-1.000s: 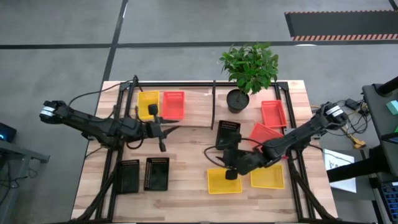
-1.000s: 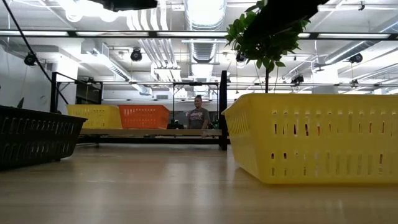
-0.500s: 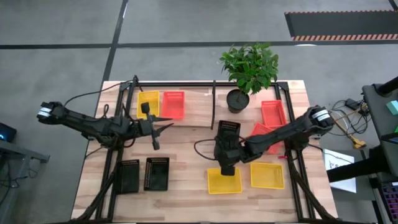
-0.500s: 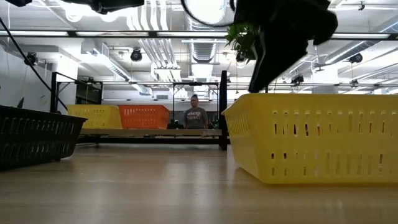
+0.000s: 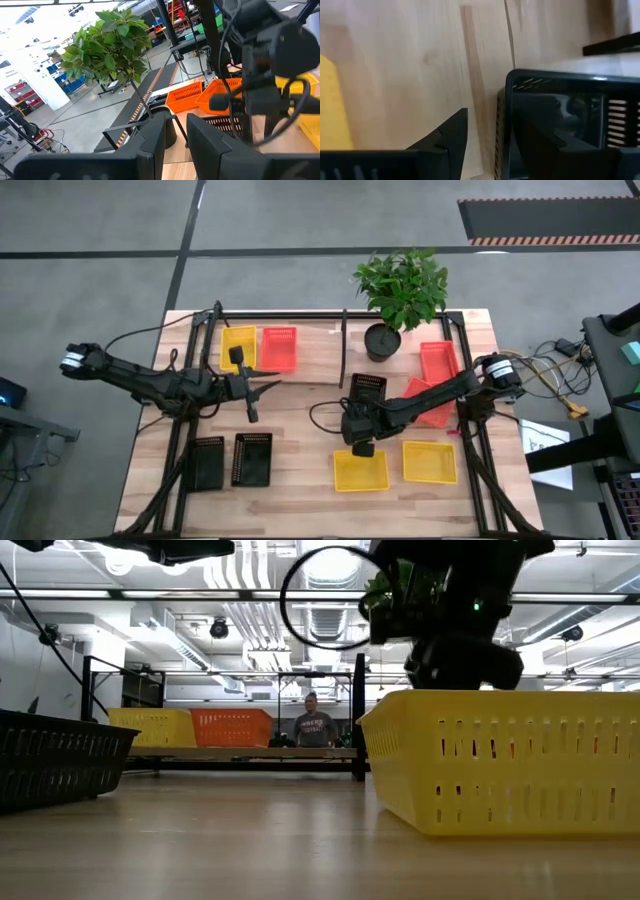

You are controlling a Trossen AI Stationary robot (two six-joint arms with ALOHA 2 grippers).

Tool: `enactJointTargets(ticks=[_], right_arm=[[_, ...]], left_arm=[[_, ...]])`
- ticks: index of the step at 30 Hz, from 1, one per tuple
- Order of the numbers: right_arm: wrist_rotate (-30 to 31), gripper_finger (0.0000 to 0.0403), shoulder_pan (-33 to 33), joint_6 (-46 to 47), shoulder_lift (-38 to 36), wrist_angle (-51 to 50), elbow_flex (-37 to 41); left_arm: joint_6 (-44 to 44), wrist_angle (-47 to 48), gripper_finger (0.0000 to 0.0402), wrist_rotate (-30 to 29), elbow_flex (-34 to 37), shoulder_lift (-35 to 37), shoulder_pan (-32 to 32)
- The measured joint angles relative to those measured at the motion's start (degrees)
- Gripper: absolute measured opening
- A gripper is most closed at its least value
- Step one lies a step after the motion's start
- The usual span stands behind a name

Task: Stack baskets on shelf by color
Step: Put the top right black basket on the shelf

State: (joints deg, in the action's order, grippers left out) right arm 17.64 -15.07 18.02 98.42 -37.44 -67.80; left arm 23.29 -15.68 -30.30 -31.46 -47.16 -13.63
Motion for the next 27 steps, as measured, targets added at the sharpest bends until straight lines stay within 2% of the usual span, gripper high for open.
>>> enactJointTargets(ticks=[4, 11, 17, 22, 27], right_arm=[[0.36, 0.0123, 0.5, -0.89, 0.98, 0.28, 0.32], [0.34, 0.002, 0.66, -1.14, 1.13, 0.45, 0.37], [0.29, 0.0011, 0.18, -1.19, 1.02, -0.23, -1.49], [-0.29, 0.0009, -1.22, -2.54, 0.94, -2.97, -5.91], [-4.59, 0.0009, -2.73, -5.5, 0.91, -4.06, -11.22]], left_arm=[[0.0, -0.15, 0.0063, 0.02, -0.01, 0.0, 0.0], [0.07, -0.27, 0.0063, 0.02, -0.02, -0.13, 0.0], [0.09, -0.25, 0.0063, 0.04, -0.02, -0.19, 0.0], [0.09, -0.3, 0.0063, 0.04, -0.02, -0.28, -0.02], [0.11, -0.4, 0.0063, 0.06, -0.02, -0.33, -0.02]])
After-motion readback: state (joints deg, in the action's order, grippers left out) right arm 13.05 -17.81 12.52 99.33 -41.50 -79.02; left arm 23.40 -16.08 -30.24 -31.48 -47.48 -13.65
